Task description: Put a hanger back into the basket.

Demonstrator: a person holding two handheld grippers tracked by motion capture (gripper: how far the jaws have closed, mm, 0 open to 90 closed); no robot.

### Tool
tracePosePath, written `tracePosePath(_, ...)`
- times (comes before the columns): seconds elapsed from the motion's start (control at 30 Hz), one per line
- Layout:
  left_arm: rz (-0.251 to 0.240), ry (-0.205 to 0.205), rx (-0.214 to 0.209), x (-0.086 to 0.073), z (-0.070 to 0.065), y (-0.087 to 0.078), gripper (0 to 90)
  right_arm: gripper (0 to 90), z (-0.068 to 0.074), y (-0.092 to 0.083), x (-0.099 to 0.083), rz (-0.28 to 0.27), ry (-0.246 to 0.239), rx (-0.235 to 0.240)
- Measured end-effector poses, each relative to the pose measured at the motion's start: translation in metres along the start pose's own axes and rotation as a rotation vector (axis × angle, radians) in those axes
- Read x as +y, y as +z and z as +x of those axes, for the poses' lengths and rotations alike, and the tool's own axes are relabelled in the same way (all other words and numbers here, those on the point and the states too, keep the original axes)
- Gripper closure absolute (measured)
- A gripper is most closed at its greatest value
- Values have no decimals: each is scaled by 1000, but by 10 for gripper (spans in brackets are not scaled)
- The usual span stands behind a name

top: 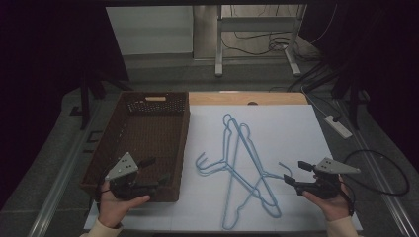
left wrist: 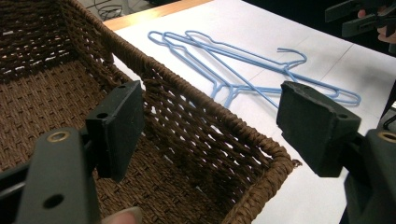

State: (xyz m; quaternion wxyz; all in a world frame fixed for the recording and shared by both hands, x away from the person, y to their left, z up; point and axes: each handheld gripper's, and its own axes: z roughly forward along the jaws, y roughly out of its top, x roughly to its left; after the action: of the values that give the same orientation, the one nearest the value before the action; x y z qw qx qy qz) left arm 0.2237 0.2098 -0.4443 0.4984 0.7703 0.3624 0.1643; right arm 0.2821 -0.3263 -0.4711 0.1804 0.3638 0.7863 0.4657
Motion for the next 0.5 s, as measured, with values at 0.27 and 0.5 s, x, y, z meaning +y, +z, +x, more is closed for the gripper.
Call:
tracePosePath(0.27, 0, 0, -2, 2, -1, 0, 246, 219, 1, 3, 2, 16, -4, -3)
tracePosePath(0.5, -1, 5, -1, 4, -1, 0, 246, 222, -1, 3, 4, 38, -17, -2)
